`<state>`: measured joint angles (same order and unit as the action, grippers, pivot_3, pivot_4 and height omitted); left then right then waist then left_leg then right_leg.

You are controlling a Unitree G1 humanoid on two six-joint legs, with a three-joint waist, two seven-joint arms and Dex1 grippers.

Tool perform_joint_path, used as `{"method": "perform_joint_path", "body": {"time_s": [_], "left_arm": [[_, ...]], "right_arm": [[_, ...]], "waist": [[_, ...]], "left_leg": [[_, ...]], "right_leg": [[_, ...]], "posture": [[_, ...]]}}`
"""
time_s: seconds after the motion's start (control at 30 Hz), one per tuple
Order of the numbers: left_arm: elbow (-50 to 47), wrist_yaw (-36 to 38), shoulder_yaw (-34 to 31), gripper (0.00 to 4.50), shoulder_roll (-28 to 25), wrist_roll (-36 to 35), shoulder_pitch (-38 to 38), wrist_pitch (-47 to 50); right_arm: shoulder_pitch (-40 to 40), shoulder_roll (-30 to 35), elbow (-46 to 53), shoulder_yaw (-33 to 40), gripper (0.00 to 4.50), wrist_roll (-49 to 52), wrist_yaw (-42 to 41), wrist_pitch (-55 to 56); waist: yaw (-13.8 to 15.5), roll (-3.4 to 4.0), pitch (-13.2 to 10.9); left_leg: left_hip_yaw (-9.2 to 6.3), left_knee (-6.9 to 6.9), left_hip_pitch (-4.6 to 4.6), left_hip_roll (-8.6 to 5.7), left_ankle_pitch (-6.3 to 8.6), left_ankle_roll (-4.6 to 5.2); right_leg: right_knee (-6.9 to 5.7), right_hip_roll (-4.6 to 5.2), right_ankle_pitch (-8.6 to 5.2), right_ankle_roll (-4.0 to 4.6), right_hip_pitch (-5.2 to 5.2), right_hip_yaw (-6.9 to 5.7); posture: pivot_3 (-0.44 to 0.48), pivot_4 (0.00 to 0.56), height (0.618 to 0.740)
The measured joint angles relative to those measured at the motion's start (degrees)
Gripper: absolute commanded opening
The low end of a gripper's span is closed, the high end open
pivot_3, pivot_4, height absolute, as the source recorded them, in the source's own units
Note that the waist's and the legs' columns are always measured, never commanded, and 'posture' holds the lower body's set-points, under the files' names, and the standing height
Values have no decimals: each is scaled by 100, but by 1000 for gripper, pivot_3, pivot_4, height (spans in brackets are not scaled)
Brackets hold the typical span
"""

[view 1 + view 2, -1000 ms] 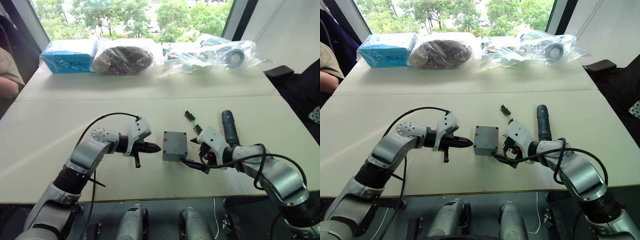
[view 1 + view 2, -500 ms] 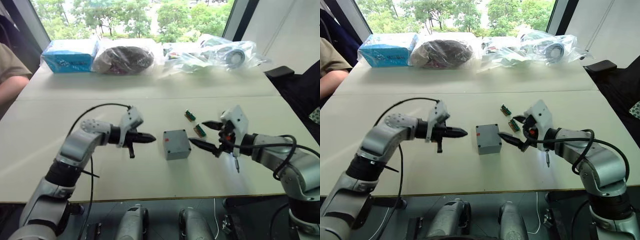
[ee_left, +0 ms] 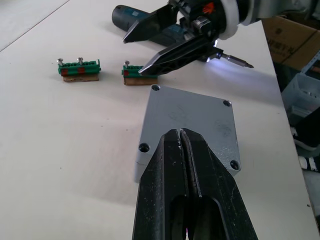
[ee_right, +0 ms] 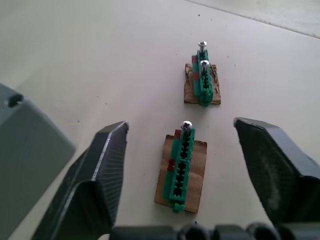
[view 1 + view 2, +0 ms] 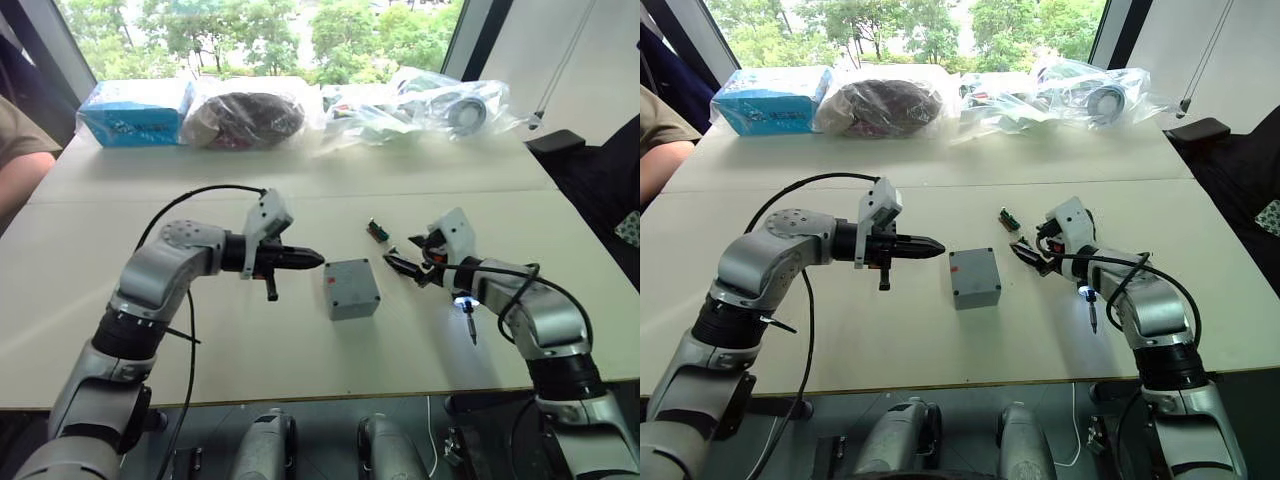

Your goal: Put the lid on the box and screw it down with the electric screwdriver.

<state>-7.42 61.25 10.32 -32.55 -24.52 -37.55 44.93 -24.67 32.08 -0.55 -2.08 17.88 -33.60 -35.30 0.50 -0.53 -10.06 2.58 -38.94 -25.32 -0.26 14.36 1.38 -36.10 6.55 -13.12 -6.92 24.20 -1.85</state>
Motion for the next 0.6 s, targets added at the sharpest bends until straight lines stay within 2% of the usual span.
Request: {"method": "perform_joint_path", "body": {"time_s": [0.2, 0.23, 0.27, 0.37, 0.6], "left_arm": [[-20, -52, 0, 0, 3, 0, 92, 73], [-21, -54, 0, 0, 6, 0, 92, 73], [-21, -55, 0, 0, 6, 0, 92, 73], [-21, -56, 0, 0, 8, 0, 100, 72], [-20, -56, 0, 0, 24, 1, 116, 64]], "right_arm": [[-156, -160, -278, 2, 3324, -184, 5, 277], [-174, -188, -336, 2, 2717, -200, 5, 311], [-178, -194, -363, 2, 2661, -204, 5, 322], [-181, -200, -399, 2, 1550, -243, 5, 332], [-181, -220, -411, 5, 1550, -297, -2, 320]], "waist": [[-9, 0, 0], [-7, 0, 0], [-3, 0, 0], [-1, 0, 0], [-7, 0, 0]], "left_leg": [[-1, 0, 0, 0, 0, 0], [0, 0, 0, 0, 0, 0], [0, 0, 0, 1, 0, 0], [0, 0, 0, 1, 0, 0], [0, 0, 0, 1, 0, 0]], "right_leg": [[0, -1, 0, 0, 0, 0], [0, -1, 0, 0, 0, 0], [0, -1, 0, 0, 0, 0], [0, -1, 0, 0, 0, 0], [0, -1, 0, 0, 0, 0]], "posture": [[0, 150, 740], [0, 150, 740], [0, 150, 740], [0, 150, 740], [0, 150, 740]]}}
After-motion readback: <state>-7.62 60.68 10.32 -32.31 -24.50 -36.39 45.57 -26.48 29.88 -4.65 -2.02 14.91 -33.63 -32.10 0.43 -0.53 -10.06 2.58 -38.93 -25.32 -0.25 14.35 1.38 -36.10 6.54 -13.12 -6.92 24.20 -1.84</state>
